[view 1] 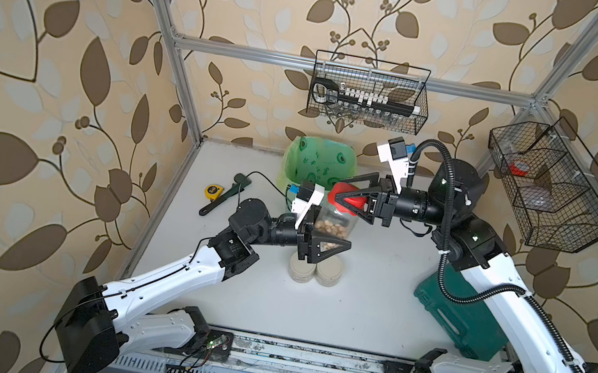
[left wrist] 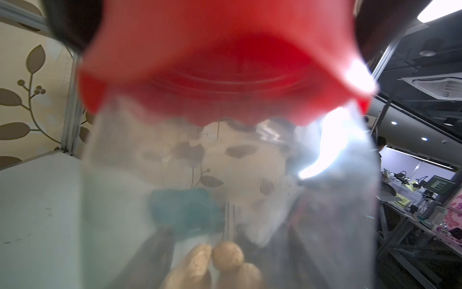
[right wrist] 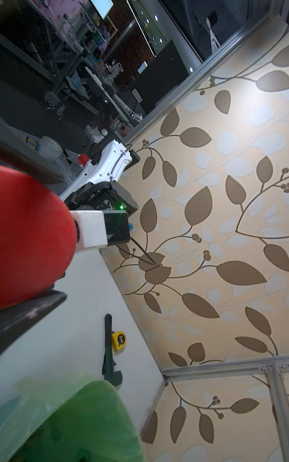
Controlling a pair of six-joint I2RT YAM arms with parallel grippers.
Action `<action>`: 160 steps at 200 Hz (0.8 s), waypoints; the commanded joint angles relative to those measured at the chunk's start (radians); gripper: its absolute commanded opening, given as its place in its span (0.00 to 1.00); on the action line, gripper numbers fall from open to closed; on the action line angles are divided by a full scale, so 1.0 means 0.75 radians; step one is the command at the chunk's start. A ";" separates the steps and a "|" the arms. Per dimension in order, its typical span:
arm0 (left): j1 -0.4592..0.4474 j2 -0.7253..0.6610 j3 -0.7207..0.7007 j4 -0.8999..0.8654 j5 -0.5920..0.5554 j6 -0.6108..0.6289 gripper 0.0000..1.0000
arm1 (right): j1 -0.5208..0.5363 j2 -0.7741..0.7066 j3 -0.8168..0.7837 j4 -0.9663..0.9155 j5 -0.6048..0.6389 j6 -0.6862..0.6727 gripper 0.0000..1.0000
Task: Empty moldy peanuts from jars
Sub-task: Unscrew the lid from the jar.
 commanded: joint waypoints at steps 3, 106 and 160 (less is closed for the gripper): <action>0.005 0.052 0.059 0.037 0.105 -0.030 0.50 | 0.056 0.004 -0.002 0.057 -0.437 0.027 0.00; 0.004 0.141 0.140 0.022 0.311 -0.029 0.50 | 0.038 0.060 0.033 0.072 -0.671 -0.008 0.03; 0.004 0.105 0.214 -0.256 0.171 0.127 0.50 | -0.071 0.051 0.022 -0.014 -0.509 -0.029 0.64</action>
